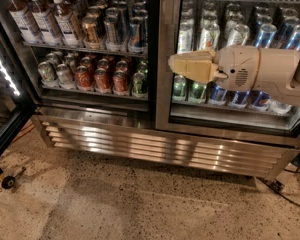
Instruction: Open left fridge door
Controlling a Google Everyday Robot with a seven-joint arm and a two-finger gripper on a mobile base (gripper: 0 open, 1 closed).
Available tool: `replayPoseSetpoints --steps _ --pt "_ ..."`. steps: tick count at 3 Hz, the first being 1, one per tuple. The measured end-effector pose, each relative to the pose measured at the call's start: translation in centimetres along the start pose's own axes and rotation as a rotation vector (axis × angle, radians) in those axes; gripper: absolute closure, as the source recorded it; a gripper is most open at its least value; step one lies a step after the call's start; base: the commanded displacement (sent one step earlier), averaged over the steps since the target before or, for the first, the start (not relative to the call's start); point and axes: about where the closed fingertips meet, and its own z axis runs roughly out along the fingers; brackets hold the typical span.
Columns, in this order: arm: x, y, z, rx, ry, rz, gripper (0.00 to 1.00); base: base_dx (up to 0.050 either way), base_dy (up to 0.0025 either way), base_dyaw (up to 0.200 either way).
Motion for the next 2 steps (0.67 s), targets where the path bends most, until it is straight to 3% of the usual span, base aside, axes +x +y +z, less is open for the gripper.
replayPoseSetpoints --steps 1,2 --pt "0.00 0.00 0.00 0.000 0.000 0.000 1.00 0.000 0.00000 0.000" --pt "0.00 0.00 0.00 0.000 0.000 0.000 0.81 0.000 0.00000 0.000"
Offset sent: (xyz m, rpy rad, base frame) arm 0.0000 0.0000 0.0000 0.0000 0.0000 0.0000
